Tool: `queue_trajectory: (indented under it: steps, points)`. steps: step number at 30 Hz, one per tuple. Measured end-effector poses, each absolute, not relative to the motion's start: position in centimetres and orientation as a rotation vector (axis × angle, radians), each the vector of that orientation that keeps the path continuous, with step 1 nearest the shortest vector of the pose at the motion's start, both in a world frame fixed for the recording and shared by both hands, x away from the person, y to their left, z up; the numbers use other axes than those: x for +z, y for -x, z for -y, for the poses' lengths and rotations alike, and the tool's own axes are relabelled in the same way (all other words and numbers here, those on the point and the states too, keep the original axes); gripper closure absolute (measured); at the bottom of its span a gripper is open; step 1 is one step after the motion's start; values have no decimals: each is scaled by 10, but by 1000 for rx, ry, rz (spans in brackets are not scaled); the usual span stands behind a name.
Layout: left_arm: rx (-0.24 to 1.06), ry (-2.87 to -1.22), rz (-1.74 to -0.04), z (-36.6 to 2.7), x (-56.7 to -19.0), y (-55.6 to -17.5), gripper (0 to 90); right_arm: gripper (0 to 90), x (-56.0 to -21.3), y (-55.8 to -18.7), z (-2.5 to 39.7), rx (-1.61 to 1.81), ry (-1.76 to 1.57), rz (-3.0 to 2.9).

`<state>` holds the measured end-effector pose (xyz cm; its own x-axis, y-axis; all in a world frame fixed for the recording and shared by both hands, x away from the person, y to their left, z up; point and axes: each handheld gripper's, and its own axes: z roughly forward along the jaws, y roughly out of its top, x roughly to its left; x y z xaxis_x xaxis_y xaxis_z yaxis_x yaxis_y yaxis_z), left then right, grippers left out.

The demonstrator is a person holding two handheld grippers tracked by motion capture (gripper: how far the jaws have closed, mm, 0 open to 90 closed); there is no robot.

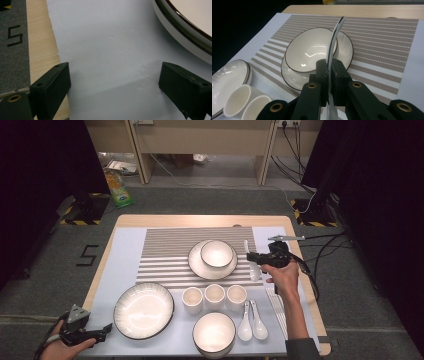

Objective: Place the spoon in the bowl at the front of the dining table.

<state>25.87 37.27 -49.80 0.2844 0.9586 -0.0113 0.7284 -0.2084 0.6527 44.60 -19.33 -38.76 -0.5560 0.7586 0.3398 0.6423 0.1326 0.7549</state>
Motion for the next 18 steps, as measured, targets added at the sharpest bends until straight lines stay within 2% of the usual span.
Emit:
queue_trajectory:
  steps: [18]
  points:
    - [547, -2009, -1504, -373, -498, -259, 94, 853, -394, -486, 167, 1459, -1482, -2204]
